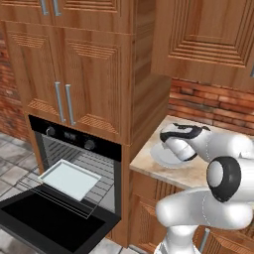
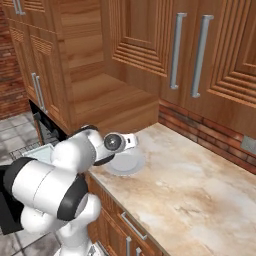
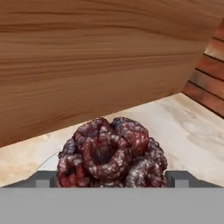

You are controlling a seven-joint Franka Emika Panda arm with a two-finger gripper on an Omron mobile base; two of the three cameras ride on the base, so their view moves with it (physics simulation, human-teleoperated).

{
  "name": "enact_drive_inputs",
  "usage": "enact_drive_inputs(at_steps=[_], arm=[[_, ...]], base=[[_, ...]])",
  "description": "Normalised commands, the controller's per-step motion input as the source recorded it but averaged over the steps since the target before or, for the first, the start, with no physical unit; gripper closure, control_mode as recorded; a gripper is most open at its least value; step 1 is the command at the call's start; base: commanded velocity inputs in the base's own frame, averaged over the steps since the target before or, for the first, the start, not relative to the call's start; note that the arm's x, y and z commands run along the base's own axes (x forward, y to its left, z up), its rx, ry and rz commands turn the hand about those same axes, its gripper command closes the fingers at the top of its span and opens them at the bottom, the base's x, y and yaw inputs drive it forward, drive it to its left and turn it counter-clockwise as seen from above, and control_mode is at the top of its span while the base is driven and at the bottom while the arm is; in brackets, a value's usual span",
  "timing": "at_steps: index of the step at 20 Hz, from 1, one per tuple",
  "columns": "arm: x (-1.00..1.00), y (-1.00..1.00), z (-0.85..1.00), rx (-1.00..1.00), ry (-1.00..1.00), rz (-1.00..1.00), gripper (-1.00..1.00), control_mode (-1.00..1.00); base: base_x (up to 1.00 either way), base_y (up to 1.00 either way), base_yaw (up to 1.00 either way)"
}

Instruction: Take the baked cake out of the oven and place it on the plate for cooling. Then close the oven door.

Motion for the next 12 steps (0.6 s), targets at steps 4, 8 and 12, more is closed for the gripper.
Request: enact_drive_inputs(at_steps=[4, 8, 12], arm=[[0.18, -0.18, -0.06, -0.01, 0.27, 0.11, 1.00, -1.00], [0.02, -0.24, -0.08, 0.00, 0.27, 0.09, 1.00, -1.00], [0.00, -0.29, -0.13, 0.01, 0.26, 0.08, 1.00, -1.00]], base=[[0.00, 0.00, 0.00], [0.00, 0.00, 0.00], [0.00, 0.00, 0.00]])
